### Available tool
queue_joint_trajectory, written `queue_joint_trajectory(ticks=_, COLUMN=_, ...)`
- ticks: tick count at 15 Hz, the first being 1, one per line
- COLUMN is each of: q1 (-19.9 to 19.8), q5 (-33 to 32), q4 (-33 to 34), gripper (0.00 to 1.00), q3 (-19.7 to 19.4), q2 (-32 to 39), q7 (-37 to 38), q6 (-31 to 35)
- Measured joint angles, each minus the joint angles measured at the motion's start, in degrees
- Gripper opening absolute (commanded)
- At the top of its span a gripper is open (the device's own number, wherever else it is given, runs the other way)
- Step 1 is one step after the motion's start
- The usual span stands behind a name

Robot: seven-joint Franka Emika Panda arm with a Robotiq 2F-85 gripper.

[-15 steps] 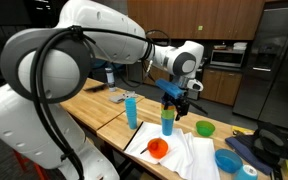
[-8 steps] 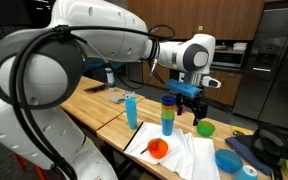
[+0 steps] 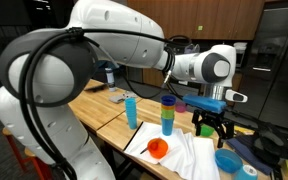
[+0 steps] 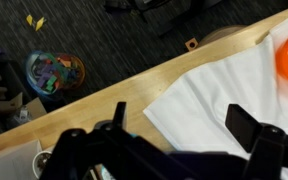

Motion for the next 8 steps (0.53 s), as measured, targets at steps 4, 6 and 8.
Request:
queue_joint_trajectory(ticks=4, q1=-2.2, q5=0.0, q4=1.9, gripper=1.00, q3=-3.3, q2=3.9, q7=-1.1, q6=0.4)
queue_joint_trajectory(ticks=6, q1=-3.0, q5=0.2, q4=2.6, gripper=1.00, q3=-4.3, q2=5.3, q7=-1.9, q6=0.4)
queue_joint_trajectory(ticks=8, q1=-3.1, q5=0.2, q4=2.6, gripper=1.00, q3=-4.4, q2=5.8, q7=-1.9, q6=0.4)
